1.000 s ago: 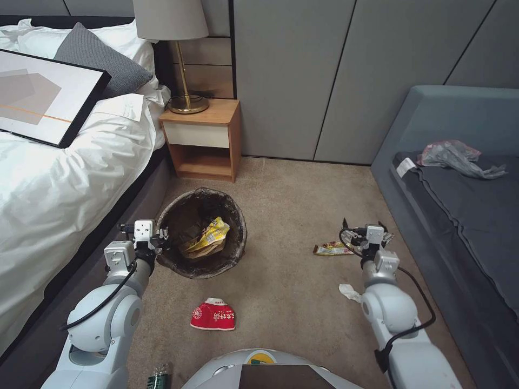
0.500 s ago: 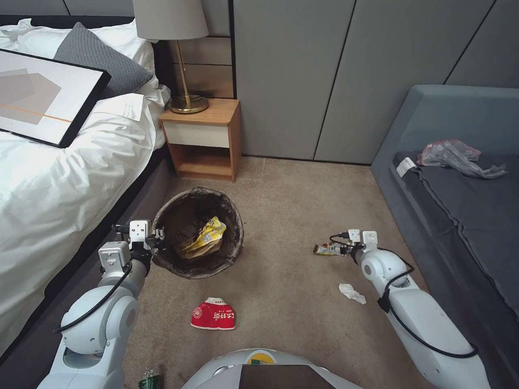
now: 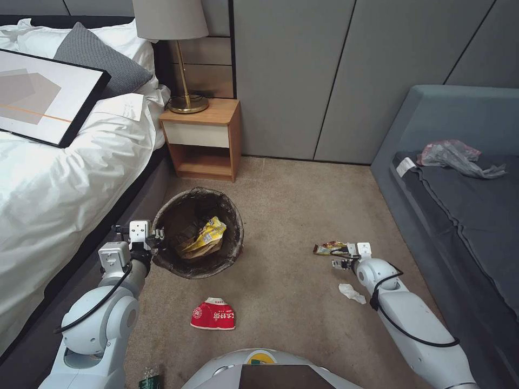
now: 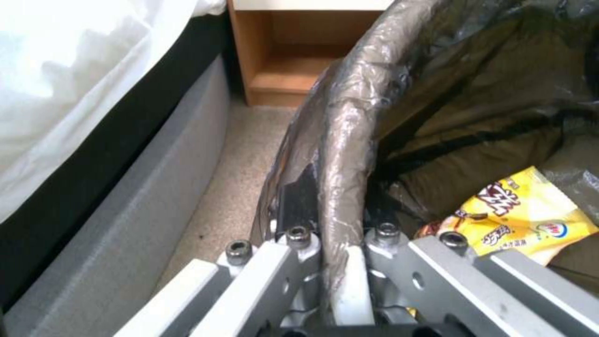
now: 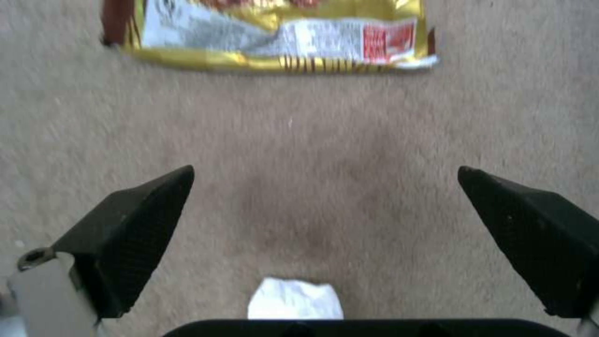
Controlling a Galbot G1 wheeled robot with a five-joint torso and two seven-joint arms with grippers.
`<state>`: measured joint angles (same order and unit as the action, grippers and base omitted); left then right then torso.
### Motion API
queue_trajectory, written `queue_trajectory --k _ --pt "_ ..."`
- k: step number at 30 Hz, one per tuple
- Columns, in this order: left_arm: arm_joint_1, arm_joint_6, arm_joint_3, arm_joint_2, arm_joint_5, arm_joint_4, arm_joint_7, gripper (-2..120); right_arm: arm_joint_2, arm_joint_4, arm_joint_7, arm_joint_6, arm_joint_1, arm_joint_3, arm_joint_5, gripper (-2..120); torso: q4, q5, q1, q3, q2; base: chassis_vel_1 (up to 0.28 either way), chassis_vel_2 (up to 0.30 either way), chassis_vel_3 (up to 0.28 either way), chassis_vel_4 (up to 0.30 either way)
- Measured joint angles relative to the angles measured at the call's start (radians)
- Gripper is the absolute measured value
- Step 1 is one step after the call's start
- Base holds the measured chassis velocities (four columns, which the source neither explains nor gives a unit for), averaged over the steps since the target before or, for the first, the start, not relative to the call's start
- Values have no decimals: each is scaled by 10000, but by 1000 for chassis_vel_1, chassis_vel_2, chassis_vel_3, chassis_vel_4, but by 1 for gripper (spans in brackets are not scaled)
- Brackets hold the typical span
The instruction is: Pick up the trash bin, then pick up the garbage from the floor and place it into the trash bin.
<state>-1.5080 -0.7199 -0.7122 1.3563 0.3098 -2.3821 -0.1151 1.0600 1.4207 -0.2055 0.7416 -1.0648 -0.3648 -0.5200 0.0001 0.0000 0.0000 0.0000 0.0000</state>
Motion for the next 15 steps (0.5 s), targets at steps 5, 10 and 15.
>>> queue_trajectory --k 5,10,15 --pt "2 0 20 32 -27 15 -4 0 51 -80 111 -21 -216 -33 324 100 -2 -1 0 0 0 0 0 0 0" --pt "31 0 55 63 -58 43 -7 0 120 -77 112 -34 -501 29 551 100 0 0 0 0 0 0 0 0 0" --pt "68 4 52 64 -59 104 -6 0 173 204 90 -47 -1259 82 855 100 -2 1 0 0 0 0 0 0 0"
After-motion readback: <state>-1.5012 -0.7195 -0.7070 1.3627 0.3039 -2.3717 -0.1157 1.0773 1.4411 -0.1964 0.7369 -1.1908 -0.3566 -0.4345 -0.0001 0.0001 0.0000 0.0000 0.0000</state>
